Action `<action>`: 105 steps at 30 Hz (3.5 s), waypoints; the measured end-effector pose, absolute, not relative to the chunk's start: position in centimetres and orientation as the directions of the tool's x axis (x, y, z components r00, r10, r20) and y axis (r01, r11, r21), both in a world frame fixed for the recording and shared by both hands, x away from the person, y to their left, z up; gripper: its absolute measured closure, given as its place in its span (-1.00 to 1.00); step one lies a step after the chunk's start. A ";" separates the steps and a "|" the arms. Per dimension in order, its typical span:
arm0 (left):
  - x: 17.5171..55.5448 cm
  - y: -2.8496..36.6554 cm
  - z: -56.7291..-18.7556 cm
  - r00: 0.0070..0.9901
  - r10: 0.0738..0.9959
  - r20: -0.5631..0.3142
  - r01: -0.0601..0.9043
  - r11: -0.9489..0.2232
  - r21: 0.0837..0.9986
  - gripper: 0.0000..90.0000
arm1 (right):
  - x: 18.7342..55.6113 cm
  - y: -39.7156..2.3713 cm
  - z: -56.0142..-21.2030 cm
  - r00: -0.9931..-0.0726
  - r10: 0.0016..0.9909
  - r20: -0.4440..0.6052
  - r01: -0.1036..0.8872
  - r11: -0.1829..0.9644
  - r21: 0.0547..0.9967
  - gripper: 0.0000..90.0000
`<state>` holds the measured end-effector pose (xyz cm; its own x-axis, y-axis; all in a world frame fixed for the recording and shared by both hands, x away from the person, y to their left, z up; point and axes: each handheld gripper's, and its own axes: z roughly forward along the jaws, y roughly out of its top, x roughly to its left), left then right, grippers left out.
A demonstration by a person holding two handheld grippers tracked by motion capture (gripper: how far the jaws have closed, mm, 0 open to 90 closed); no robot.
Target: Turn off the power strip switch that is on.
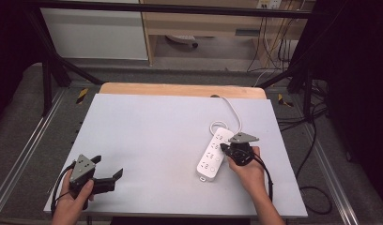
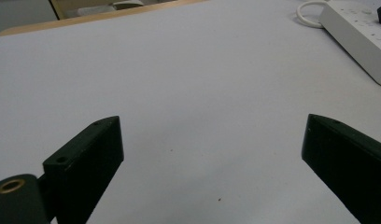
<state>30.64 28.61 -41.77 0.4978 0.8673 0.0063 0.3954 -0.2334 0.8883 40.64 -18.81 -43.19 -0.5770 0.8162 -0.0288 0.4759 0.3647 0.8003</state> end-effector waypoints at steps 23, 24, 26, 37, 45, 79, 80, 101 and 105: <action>30.7 28.8 -41.8 0.495 0.869 0.005 0.399 -0.232 0.887 -0.88 | 40.4 -17.9 -43.1 -0.582 0.810 -0.070 0.463 0.401 0.791 1.00; 30.7 28.8 -41.8 0.494 0.869 0.007 0.398 -0.234 0.887 -0.88 | 40.4 -18.1 -43.1 -0.583 0.810 -0.061 0.466 0.395 0.792 1.00; 30.7 28.8 -41.8 0.494 0.869 0.007 0.398 -0.234 0.887 -0.88 | 40.4 -18.3 -43.2 -0.580 0.814 -0.033 0.474 0.370 0.799 1.00; 30.7 28.7 -41.8 0.496 0.868 0.008 0.398 -0.236 0.886 -0.88 | 40.5 -18.5 -43.2 -0.571 0.821 -0.021 0.479 0.353 0.804 1.00; 30.6 28.7 -41.8 0.496 0.869 0.010 0.397 -0.237 0.887 -0.88 | 40.4 -18.5 -43.3 -0.566 0.824 -0.026 0.477 0.353 0.805 1.00; 30.6 28.7 -41.8 0.496 0.868 0.010 0.398 -0.238 0.886 -0.88 | 40.4 -18.9 -43.6 -0.571 0.821 0.009 0.479 0.325 0.815 1.00; 30.6 28.7 -41.8 0.496 0.868 0.010 0.398 -0.238 0.886 -0.88 | 40.4 -18.9 -43.6 -0.572 0.820 0.008 0.479 0.326 0.815 1.00; 30.7 28.8 -41.8 0.494 0.870 0.008 0.400 -0.235 0.886 -0.88 | 40.5 -18.8 -43.5 -0.574 0.819 0.000 0.479 0.336 0.811 1.00; 30.7 28.8 -41.9 0.494 0.870 0.011 0.403 -0.240 0.883 -0.88 | 40.5 -18.8 -43.5 -0.574 0.819 0.003 0.480 0.334 0.811 1.00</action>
